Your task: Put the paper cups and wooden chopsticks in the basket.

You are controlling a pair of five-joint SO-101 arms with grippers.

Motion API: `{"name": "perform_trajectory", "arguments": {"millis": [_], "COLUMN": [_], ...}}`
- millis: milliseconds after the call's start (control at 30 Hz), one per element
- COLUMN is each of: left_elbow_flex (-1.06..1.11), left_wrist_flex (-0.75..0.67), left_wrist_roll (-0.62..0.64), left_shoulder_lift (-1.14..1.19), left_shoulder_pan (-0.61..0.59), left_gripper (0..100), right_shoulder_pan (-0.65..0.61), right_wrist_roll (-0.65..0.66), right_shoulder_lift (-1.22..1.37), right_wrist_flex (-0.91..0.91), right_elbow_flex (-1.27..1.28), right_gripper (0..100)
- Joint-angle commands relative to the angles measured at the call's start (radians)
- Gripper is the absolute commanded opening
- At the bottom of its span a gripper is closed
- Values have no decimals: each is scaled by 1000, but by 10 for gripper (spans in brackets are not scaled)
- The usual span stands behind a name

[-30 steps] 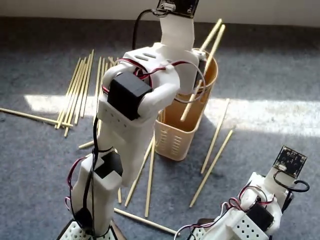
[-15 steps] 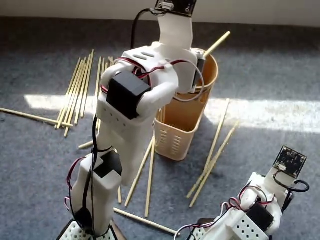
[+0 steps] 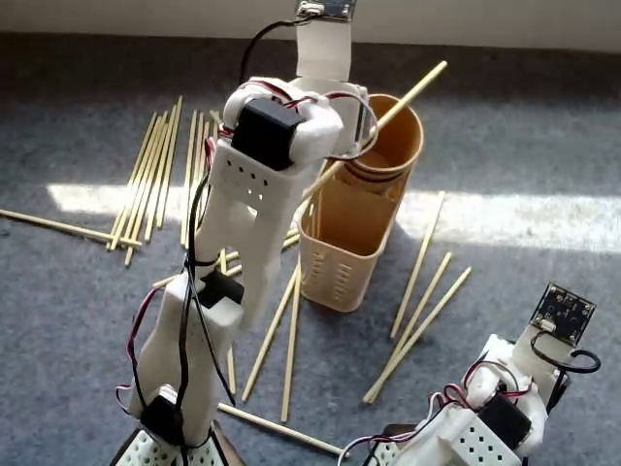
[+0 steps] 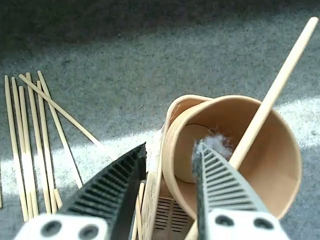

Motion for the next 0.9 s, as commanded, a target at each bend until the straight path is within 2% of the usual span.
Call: {"name": "perform_trajectory", "arguments": {"millis": [0,133,333,667,733,833,867], "left_elbow_flex": [-77,-162,-65,93,102,93,93], "left_wrist_flex": [0,3,2,-6,-6,-17,-20], "left_wrist_roll": [9,11,9,5,3,3,3], "left_shoulder_lift": [-36,-85,-107,-105,-105,-105,-105], "left_shoulder_pan": [5,24,107,97,97,97,97], "left_gripper": [175,175,175,174,145,3,5], "right_shoulder_pan": [-4,-4,-4,-4,-4,-4,-4], "right_wrist_roll": [-8,-8,-8,-8,-8,-8,-8], "right_shoulder_lift": [8,8,8,8,8,8,8], "right_wrist_flex": [5,5,5,5,5,5,5], "right_elbow_flex": [130,130,130,130,130,130,130], "right_gripper": [255,255,255,255,255,255,255]}}
